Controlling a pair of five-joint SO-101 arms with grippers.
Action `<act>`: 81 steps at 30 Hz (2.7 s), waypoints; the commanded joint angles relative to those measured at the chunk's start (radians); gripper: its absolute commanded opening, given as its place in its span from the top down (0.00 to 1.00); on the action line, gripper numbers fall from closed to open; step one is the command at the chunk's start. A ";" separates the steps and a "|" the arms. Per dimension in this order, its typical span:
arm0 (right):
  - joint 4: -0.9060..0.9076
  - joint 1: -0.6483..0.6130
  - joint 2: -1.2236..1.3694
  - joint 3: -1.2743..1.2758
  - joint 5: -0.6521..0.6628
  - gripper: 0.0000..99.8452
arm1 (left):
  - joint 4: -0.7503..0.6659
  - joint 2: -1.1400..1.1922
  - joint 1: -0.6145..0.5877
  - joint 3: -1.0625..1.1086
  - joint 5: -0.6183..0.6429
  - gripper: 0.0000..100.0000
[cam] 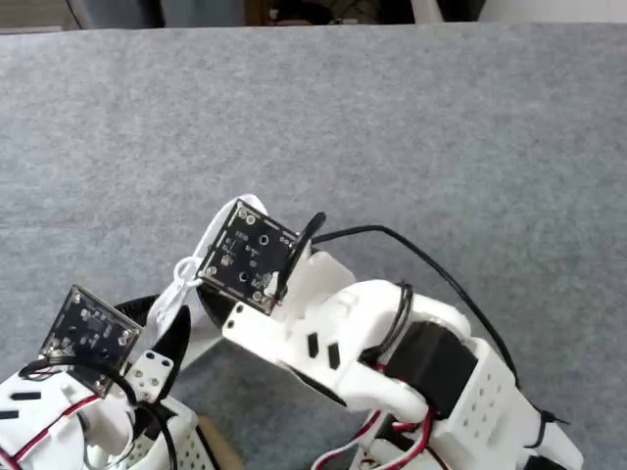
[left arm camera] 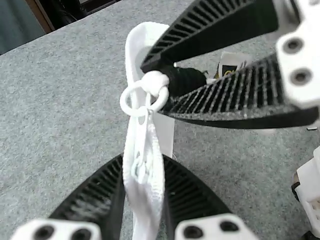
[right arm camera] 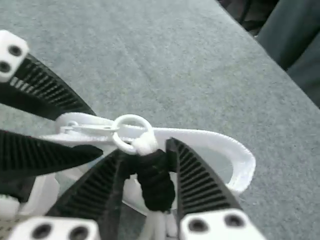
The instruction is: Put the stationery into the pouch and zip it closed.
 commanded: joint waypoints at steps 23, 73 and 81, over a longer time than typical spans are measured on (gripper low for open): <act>0.040 0.210 0.021 -0.045 0.230 0.99 | 0.002 0.009 0.021 -0.022 -0.011 0.97; 0.106 0.425 -0.016 -0.189 0.256 0.99 | -0.006 0.002 0.137 0.030 0.083 0.94; 0.195 0.301 -0.016 -0.199 0.259 0.99 | -0.005 0.002 0.136 -0.022 0.023 0.52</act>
